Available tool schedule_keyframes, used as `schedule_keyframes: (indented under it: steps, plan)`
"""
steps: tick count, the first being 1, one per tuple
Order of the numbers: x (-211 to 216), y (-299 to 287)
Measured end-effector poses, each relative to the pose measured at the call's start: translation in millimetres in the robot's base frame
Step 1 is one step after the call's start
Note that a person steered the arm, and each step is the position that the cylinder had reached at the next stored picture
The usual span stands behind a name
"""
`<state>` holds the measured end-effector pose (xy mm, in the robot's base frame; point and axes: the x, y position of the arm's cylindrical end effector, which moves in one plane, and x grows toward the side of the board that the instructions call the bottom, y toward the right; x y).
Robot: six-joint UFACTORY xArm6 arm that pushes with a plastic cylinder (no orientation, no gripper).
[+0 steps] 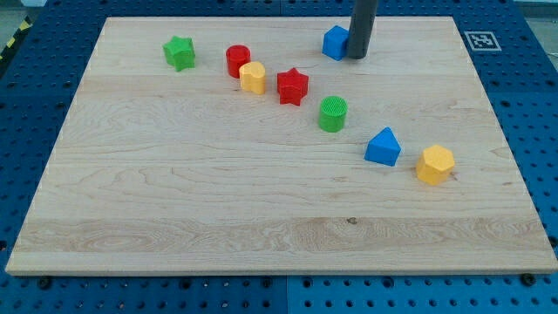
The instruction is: Move the blue cube to the top right of the green star
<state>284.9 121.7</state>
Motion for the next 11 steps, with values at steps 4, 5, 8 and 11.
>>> schedule_keyframes:
  steps: [4,5,8,11]
  plan:
    - [-46.5,-102.2]
    - [-44.6,-72.9]
    - [-37.2,-173.3]
    - [-51.3,-188.9]
